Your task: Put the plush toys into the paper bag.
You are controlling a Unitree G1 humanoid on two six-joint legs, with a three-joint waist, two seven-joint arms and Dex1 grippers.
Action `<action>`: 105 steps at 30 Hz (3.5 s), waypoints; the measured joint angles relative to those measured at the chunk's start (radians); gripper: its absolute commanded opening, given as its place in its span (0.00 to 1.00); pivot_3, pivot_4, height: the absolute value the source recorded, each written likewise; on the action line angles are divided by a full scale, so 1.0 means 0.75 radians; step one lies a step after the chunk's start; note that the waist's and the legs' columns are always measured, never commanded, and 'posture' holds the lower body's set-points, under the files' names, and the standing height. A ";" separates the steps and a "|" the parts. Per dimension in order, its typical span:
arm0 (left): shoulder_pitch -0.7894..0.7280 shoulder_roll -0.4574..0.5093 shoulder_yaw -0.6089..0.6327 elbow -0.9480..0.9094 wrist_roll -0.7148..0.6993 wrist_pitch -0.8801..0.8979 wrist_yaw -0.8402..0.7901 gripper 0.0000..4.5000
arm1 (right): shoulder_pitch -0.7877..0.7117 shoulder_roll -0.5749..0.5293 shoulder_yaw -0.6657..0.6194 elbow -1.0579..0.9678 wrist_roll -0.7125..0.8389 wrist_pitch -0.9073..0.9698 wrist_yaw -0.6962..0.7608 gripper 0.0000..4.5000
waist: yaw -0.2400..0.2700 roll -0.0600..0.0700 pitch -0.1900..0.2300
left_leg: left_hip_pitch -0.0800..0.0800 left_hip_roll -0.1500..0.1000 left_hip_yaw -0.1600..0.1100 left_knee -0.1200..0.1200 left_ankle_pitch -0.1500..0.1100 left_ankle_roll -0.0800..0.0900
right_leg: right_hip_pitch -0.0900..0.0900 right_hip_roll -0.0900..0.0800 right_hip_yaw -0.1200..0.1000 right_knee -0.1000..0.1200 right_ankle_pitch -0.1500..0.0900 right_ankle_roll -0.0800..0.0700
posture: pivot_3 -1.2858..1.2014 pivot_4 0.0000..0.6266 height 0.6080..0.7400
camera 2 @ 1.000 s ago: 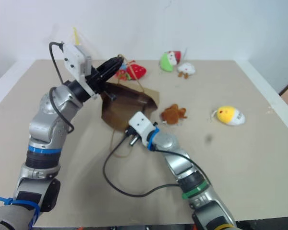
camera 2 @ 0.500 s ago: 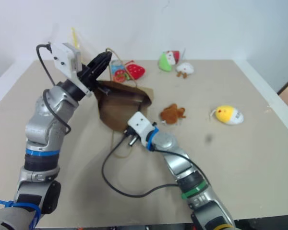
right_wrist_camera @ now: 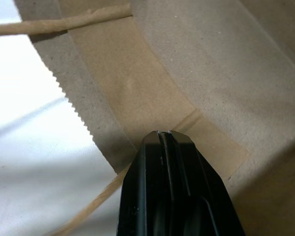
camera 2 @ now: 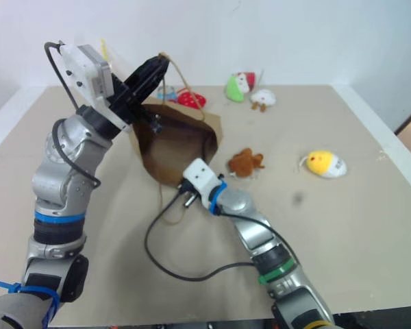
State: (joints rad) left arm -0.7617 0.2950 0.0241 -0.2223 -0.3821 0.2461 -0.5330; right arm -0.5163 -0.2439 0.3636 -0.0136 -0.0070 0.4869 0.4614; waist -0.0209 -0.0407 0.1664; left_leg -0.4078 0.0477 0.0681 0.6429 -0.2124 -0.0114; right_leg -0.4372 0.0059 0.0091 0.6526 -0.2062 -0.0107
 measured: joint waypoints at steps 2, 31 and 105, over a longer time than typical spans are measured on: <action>0.005 0.008 -0.008 -0.004 0.003 0.000 -0.005 0.00 | 0.000 0.000 0.000 0.000 -0.001 0.000 0.002 0.01 | 0.000 0.000 0.000 | 0.000 0.000 0.000 0.000 0.000 0.000 | 0.000 0.000 0.000 0.000 0.000 0.000 | 0.52 0.24 1.00; 0.325 0.039 0.013 0.007 0.040 0.043 0.030 0.00 | 0.011 0.016 -0.057 -0.001 -0.001 0.049 0.022 0.01 | -0.003 0.000 0.000 | 0.001 0.001 0.005 -0.002 0.000 -0.001 | -0.002 0.001 0.004 0.000 0.001 0.001 | 0.52 0.24 1.00; 0.255 -0.060 0.012 -0.136 -0.128 0.425 0.214 0.00 | -0.072 -0.541 -0.583 -0.480 0.647 0.232 0.555 0.21 | -0.003 -0.003 0.000 | 0.003 0.001 0.008 -0.004 0.000 0.000 | -0.001 0.004 0.013 -0.002 0.002 0.003 | 0.52 0.24 1.00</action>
State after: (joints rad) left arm -0.5704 0.2501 0.0335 -0.3246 -0.4782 0.5650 -0.3722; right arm -0.5700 -0.6498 -0.0739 -0.3738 0.4779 0.6607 0.8775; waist -0.0233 -0.0431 0.1667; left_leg -0.4059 0.0487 0.0743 0.6401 -0.2121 -0.0116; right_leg -0.4380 0.0091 0.0185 0.6512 -0.2044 -0.0085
